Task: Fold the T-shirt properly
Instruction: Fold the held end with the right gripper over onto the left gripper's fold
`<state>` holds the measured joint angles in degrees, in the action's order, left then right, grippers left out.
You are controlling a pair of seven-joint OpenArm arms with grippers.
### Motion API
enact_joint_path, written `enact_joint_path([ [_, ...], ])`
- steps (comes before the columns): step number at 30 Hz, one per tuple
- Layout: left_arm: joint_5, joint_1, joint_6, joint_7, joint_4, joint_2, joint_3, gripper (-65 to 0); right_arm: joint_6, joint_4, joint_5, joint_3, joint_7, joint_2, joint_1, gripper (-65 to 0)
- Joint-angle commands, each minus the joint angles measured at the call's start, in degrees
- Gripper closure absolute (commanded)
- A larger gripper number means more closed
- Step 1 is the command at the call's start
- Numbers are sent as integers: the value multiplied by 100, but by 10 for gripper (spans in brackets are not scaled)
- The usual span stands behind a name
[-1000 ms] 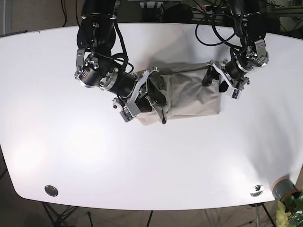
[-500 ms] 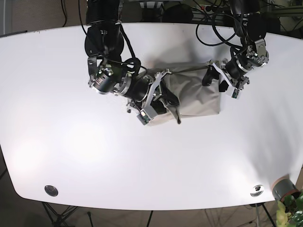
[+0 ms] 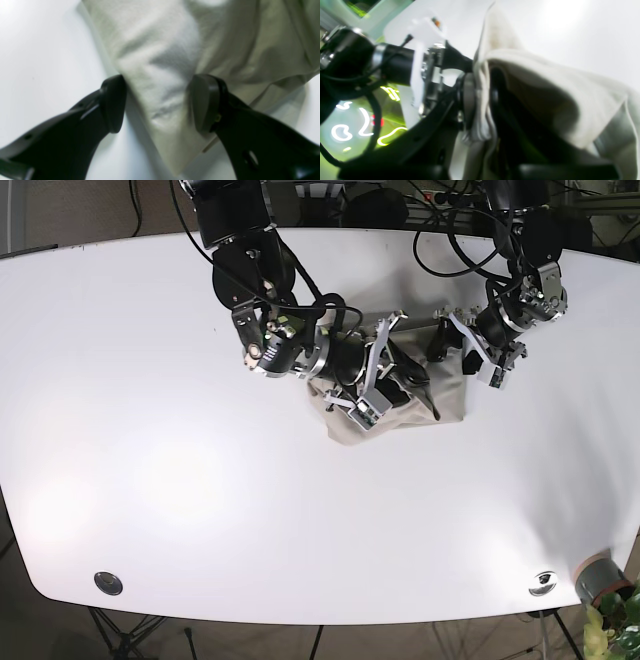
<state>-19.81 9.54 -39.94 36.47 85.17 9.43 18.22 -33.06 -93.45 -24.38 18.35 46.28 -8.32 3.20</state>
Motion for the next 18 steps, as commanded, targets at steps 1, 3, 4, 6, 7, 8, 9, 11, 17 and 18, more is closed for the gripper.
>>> enact_joint_path([
  [1,52,17,-6,120,33,46,2,-383,242,127,-142,183,-281,-68,203,-24],
  [3,52,17,-6,120,33,46,2,-383,409,215,-151,297,-325,-68,282,-24],
  [4,52,17,-6,120,33,46,11,-383,488,277,-151,367,-334,-68,308,-25],
  [6,52,26,-6,120,33,46,11,-383,603,321,-142,438,-342,-61,344,-25],
  [7,52,61,-6,120,33,46,11,-383,673,321,-142,455,-342,-61,405,-25],
  [8,52,79,-6,120,33,46,11,-383,752,338,-142,464,-342,-61,440,-27],
  [9,52,79,-6,120,33,46,11,-383,796,365,-142,490,-342,-61,458,-27],
  [11,52,88,-6,120,33,46,11,-383,901,444,-142,534,-342,-61,502,-27],
  [17,52,88,-6,120,33,46,11,-383,1139,584,-142,737,-342,-34,634,-141],
  [18,52,88,-6,120,33,46,11,-383,1200,584,-142,798,-342,10,634,-182],
])
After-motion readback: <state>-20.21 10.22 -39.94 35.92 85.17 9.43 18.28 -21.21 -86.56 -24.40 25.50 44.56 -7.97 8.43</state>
